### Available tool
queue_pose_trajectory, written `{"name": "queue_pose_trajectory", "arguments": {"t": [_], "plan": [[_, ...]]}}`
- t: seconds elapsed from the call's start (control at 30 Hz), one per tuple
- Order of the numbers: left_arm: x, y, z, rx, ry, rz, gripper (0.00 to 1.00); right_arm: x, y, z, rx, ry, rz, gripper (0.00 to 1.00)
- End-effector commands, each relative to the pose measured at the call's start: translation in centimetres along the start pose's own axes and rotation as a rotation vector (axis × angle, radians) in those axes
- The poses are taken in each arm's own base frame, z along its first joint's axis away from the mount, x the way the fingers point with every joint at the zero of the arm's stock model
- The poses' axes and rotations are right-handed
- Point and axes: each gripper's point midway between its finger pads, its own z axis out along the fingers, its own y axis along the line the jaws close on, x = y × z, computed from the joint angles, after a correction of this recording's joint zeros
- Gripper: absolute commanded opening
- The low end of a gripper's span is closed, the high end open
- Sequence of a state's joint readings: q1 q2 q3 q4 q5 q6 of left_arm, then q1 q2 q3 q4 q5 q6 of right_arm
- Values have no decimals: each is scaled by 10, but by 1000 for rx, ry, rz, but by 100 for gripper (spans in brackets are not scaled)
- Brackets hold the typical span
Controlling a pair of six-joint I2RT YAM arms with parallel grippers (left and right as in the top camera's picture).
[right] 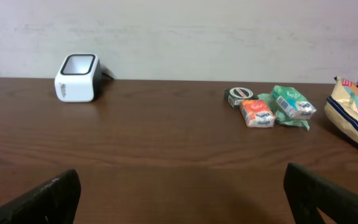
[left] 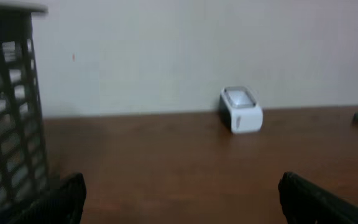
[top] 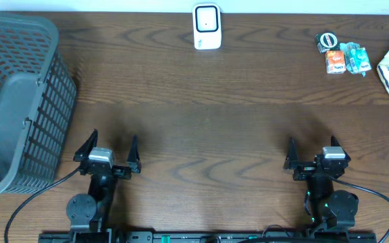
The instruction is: Scan the item barcode
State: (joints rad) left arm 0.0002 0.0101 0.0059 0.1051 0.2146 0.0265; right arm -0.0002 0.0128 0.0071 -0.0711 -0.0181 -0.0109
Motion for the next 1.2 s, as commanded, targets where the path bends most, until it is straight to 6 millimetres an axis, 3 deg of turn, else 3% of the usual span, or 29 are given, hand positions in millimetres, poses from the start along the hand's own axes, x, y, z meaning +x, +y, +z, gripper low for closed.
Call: {"name": "queue_pose_trajectory", "arguments": {"t": [0.0,0.2,0.8,0.93,1.17], "plan": [[14,17,-2,-94,51,-55,98,2,0,0,1,6,10,99],[39,27,-6,-161,146,-137,98,2,0,0,1,6,10,99],[40,18,-5,-108,154,-79,98,2,0,0,1,6,10,99],[38,4,-3,-18,153,12,98,2,0,0,1,6,10,99],[39,8,-4,-41,155,-10,98,2,0,0,1,6,10,99]]}}
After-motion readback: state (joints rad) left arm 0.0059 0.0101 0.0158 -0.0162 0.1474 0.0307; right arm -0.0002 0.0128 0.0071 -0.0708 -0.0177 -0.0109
